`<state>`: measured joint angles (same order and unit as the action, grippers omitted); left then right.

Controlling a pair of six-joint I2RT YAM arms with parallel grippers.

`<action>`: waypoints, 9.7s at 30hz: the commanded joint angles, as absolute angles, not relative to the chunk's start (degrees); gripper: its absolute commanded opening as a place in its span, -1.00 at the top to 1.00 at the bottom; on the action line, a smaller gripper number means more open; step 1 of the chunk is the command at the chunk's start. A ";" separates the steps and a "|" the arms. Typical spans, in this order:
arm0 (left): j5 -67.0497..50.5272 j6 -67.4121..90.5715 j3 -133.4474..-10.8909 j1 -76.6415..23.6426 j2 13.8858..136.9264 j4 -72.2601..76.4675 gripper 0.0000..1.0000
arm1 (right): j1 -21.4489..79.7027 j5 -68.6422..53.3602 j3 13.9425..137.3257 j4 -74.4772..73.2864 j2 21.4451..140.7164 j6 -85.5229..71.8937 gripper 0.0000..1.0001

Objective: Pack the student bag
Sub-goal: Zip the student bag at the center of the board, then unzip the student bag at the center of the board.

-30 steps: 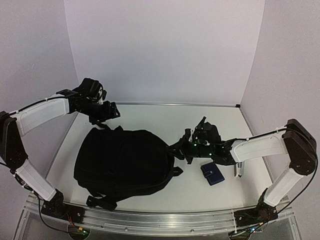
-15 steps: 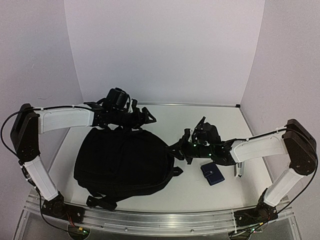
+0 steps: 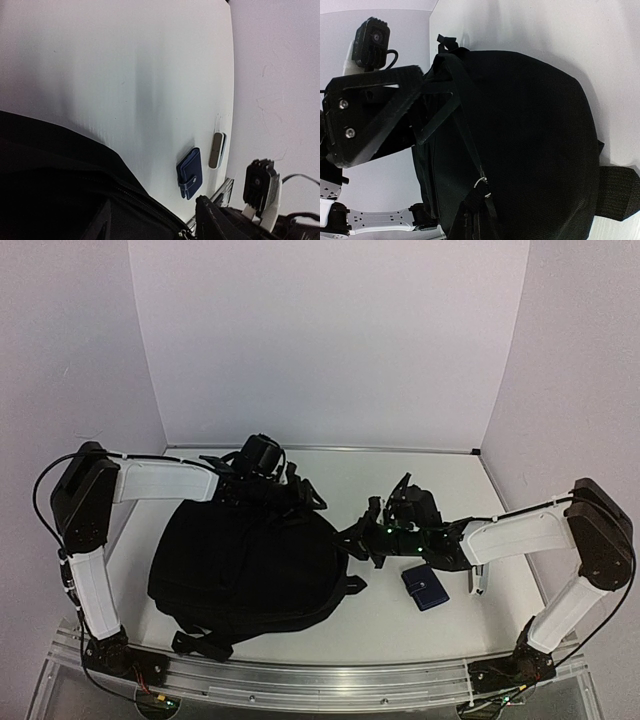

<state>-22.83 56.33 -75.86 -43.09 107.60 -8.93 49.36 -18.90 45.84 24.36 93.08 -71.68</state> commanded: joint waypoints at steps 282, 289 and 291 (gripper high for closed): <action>-27.57 29.38 -69.70 -23.91 106.48 -19.55 -0.69 | 57.74 -9.41 99.66 -16.57 119.85 -38.99 0.29; -30.26 29.13 -69.02 -23.95 107.82 -17.31 -0.04 | 57.73 -5.19 102.98 -20.46 124.37 -38.85 0.23; -31.48 29.41 -67.78 -23.94 107.26 -16.02 0.22 | 57.74 -3.65 103.35 -21.80 124.98 -38.97 0.23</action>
<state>-27.36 29.80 -67.49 -23.79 107.75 -19.97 57.56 -8.30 100.21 -18.40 123.56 -39.02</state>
